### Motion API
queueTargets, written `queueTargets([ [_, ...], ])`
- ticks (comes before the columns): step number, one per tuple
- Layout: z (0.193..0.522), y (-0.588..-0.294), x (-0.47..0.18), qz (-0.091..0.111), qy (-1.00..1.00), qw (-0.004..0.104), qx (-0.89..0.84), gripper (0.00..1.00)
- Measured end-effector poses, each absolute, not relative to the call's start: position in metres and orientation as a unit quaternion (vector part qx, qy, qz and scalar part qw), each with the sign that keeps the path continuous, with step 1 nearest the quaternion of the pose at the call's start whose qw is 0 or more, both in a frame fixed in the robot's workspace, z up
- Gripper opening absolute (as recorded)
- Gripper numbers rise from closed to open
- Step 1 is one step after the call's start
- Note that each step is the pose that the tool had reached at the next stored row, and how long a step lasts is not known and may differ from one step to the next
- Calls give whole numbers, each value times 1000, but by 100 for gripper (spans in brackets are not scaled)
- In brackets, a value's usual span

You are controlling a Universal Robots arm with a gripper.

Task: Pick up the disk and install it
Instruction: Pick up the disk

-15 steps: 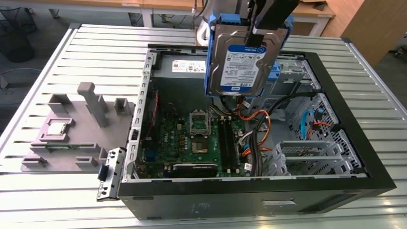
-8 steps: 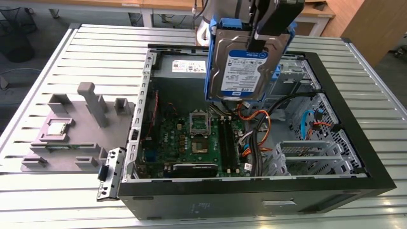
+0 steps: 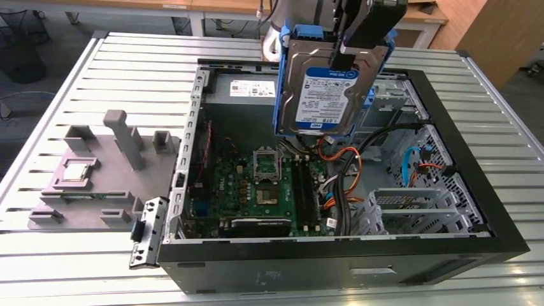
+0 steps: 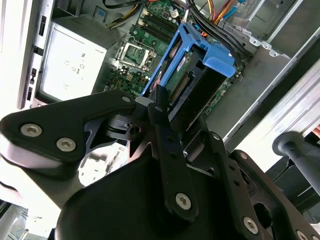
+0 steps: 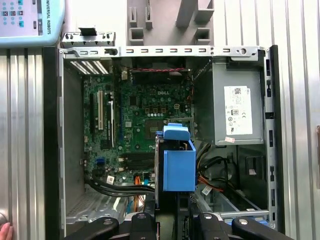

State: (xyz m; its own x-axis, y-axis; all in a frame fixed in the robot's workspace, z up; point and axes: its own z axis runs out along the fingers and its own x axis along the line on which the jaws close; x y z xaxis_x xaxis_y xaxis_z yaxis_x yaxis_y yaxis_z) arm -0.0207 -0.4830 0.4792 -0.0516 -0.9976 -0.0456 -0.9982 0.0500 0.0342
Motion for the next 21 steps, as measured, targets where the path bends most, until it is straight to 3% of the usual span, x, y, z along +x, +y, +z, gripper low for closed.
queueTargets([
  [21, 479, -493, -13, 31, 725, 2, -688, 35],
])
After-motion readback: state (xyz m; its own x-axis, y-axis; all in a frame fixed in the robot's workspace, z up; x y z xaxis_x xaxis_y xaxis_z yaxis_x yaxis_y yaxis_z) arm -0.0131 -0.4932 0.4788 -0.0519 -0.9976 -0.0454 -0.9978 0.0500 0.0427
